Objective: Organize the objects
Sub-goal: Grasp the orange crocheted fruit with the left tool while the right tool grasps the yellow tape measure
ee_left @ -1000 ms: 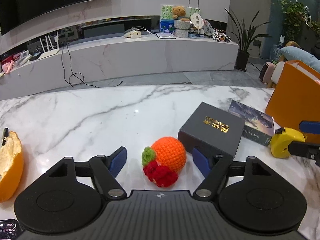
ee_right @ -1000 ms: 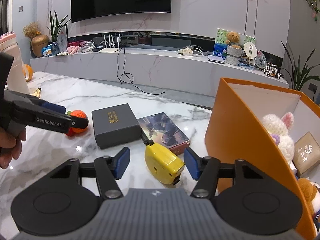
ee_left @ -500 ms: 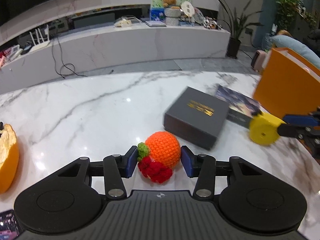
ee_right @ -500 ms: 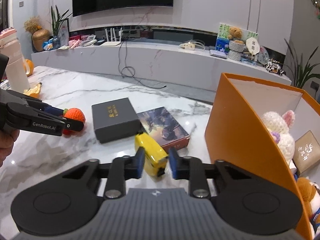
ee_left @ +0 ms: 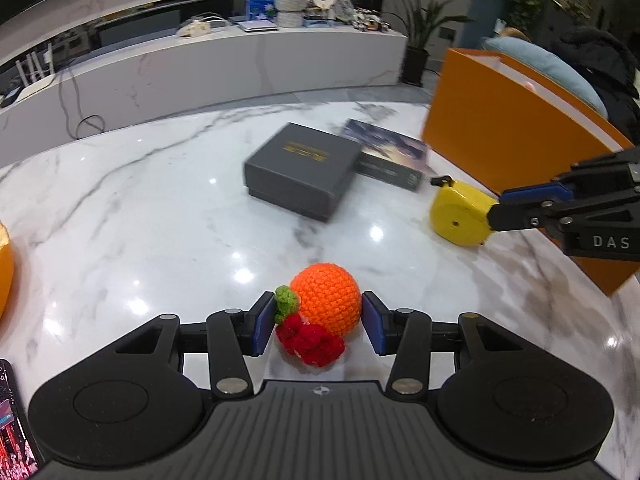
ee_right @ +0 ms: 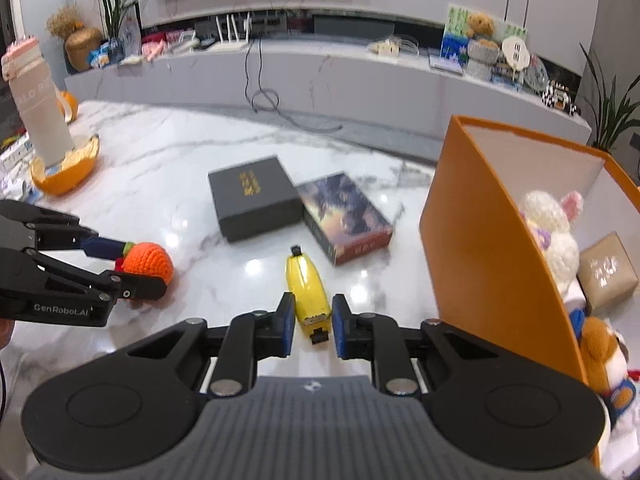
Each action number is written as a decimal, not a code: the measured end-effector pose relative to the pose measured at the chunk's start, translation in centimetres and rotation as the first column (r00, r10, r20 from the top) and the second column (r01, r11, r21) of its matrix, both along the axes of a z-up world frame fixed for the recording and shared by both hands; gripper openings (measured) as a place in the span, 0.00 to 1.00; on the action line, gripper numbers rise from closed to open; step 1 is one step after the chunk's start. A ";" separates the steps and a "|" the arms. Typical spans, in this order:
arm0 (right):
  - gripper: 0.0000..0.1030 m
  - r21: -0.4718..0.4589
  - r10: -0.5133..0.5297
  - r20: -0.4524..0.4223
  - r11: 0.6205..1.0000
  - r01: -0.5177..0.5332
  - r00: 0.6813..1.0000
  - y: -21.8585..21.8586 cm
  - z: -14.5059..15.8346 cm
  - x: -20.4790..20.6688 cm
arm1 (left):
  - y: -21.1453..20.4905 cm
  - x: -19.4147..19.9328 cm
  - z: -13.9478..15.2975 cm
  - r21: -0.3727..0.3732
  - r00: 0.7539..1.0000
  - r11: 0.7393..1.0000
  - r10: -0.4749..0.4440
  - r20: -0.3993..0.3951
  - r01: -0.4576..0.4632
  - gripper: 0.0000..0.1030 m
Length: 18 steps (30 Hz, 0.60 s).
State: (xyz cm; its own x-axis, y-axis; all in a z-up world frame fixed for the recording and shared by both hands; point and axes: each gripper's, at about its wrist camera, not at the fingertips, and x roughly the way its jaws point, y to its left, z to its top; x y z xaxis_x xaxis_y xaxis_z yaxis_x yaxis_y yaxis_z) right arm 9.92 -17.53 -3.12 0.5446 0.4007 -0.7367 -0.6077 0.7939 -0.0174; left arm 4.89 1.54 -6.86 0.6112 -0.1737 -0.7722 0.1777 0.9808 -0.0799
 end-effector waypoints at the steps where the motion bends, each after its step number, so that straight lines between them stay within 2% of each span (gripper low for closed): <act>1: 0.20 -0.017 0.008 0.004 1.000 -0.008 1.000 0.1 0.0 -0.3 | -0.2 -0.1 0.0 0.000 1.000 1.000 -0.008 -0.001 0.008 0.52; 7: 0.20 -0.096 0.064 0.069 0.994 -0.057 0.996 1.2 -0.6 -1.5 | -0.6 0.1 -0.2 0.013 1.000 1.000 -0.019 0.009 0.019 0.53; 18: 0.19 -0.087 0.012 0.037 0.996 -0.009 0.999 0.5 -0.6 0.2 | -0.4 0.5 -0.4 0.002 1.000 1.000 -0.009 0.006 0.009 0.54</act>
State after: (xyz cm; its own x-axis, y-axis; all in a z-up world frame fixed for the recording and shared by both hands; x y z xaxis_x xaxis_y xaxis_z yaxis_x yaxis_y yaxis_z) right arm 10.17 -16.99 -3.73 0.5685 0.3417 -0.7484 -0.6134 0.7822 -0.1088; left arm 5.37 1.11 -7.22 0.6145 -0.1774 -0.7687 0.1868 0.9794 -0.0767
